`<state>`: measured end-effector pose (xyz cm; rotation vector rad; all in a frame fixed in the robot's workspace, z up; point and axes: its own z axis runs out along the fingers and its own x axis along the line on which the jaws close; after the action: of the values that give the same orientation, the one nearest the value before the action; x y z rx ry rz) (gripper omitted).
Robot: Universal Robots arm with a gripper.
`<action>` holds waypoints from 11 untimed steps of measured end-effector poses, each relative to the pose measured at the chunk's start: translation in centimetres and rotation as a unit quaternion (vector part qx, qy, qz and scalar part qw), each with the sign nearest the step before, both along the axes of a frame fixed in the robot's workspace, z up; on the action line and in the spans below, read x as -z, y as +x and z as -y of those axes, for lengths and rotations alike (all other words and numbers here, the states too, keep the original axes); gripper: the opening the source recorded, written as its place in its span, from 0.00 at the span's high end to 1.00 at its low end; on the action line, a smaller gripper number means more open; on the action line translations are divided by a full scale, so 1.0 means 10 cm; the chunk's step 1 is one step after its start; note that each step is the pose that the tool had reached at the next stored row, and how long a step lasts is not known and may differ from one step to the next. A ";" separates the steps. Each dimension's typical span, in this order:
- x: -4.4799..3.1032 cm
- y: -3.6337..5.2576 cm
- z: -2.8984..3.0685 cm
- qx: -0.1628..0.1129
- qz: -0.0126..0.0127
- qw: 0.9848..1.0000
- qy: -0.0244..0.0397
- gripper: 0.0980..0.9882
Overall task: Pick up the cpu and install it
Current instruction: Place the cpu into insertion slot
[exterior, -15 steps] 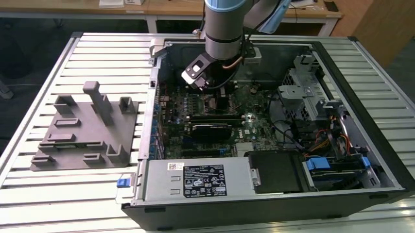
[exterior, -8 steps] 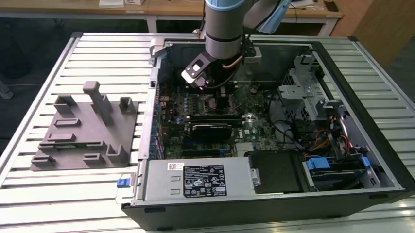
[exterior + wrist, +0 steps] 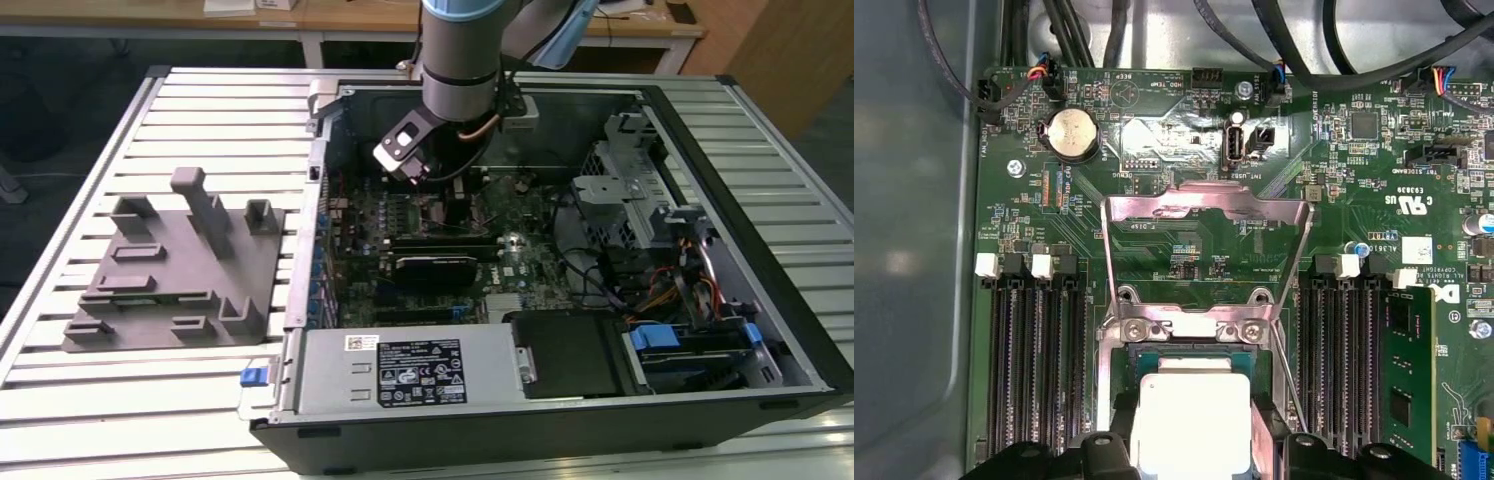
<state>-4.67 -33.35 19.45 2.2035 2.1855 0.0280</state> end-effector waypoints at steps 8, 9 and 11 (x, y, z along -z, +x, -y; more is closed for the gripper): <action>-0.003 0.001 0.000 0.000 0.000 1.000 0.000 0.52; 0.000 0.001 0.000 0.000 0.000 1.000 0.000 0.52; 0.003 0.000 0.001 0.000 0.000 1.000 0.000 0.52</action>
<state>-4.66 -33.36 19.42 2.2035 2.1854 0.0270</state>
